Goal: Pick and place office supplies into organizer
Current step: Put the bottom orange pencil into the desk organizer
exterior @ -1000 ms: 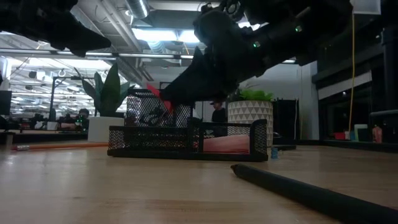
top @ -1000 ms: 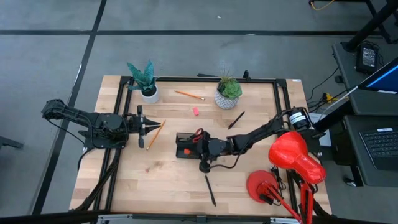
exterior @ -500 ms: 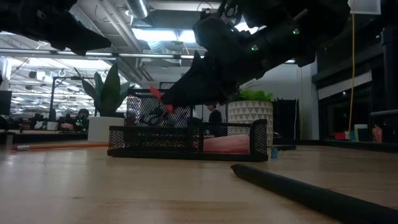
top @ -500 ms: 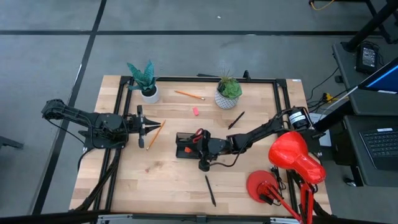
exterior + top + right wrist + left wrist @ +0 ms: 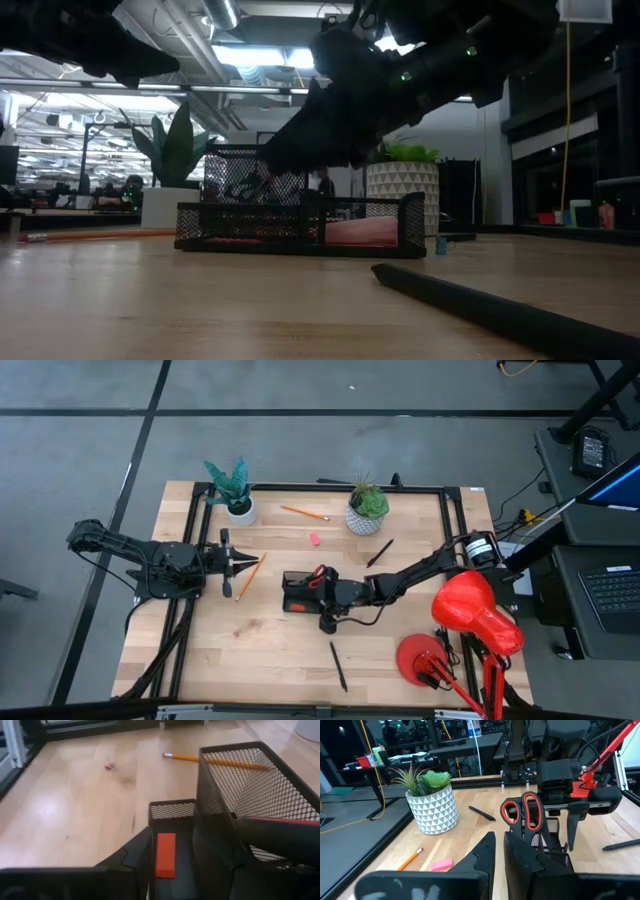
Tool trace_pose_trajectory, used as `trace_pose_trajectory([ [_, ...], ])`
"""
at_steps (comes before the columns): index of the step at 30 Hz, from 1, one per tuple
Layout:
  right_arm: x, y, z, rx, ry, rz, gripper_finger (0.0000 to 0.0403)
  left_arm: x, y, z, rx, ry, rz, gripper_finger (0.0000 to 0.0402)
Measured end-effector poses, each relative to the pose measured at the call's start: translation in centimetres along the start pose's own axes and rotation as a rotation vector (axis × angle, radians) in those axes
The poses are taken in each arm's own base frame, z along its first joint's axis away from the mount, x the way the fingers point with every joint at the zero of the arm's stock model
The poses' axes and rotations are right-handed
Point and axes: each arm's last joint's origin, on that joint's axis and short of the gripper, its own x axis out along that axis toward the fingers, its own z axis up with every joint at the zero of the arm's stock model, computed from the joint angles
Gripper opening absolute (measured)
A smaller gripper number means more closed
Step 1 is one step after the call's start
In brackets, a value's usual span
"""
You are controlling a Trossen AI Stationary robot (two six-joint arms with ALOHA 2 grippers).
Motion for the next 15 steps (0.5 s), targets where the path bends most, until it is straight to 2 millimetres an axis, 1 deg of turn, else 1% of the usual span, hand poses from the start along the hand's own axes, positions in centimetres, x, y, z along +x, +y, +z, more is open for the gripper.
trace_pose_trajectory([
  [4,-1.2,1.7,0.9,-0.015,-0.021,0.057,0.013,0.0,0.0,0.0,0.0,0.0,-0.002,0.0032],
  [9,-4.0,3.9,2.2,-0.044,0.008,0.104,0.0102,0.0,0.0,0.0,0.004,-0.001,-0.003,0.0033],
  [12,-5.8,4.5,2.8,-0.063,0.031,0.041,0.0082,0.0,0.0,0.0,0.03,-0.002,-0.003,0.0031],
  [15,-7.5,4.7,3.4,-0.07,0.047,-0.036,0.0057,0.0,0.0,0.0,0.035,-0.003,-0.012,0.0031],
])
